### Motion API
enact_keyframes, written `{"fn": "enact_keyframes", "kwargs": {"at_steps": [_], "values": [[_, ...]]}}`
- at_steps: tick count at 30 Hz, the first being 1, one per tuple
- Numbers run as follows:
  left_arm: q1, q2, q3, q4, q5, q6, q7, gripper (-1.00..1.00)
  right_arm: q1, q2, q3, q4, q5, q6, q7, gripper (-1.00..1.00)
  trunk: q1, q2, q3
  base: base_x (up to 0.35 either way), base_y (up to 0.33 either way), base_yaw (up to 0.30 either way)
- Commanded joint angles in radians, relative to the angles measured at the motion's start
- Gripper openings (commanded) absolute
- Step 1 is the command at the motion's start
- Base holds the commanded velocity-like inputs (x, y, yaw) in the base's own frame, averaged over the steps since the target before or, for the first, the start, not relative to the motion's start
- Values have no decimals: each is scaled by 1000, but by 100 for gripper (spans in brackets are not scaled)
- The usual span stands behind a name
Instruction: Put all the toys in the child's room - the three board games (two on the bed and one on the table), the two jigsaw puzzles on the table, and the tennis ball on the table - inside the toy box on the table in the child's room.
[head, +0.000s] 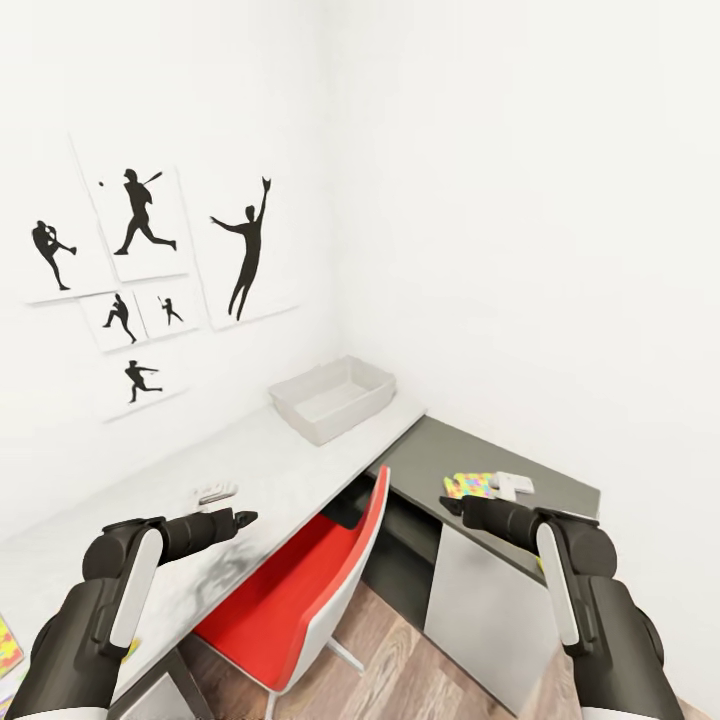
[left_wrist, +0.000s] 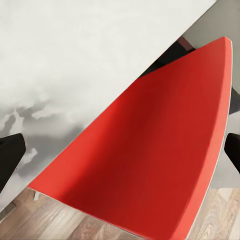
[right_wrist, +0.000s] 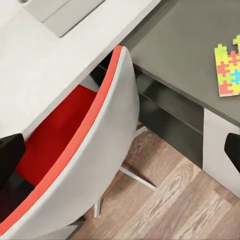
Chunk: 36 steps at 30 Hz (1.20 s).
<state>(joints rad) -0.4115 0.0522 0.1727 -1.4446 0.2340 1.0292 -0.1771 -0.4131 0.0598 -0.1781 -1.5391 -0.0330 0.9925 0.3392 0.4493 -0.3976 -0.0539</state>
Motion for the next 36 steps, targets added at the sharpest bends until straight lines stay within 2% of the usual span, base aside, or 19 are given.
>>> {"fn": "enact_keyframes", "kwargs": {"at_steps": [1,18,36], "values": [[-1,0,1,0,-2,5,-5,100,-1,1,-2,0,-4,3,2,100,1,-2,-2,0,0,94],[-1,0,2,0,-2,5,-5,100,-1,2,-3,7,-14,-9,1,100,1,-2,-3,4,0,12],[-1,0,1,0,-1,5,-7,100,-1,1,-3,6,-17,-8,3,100,1,-2,-3,96,-18,0]]}}
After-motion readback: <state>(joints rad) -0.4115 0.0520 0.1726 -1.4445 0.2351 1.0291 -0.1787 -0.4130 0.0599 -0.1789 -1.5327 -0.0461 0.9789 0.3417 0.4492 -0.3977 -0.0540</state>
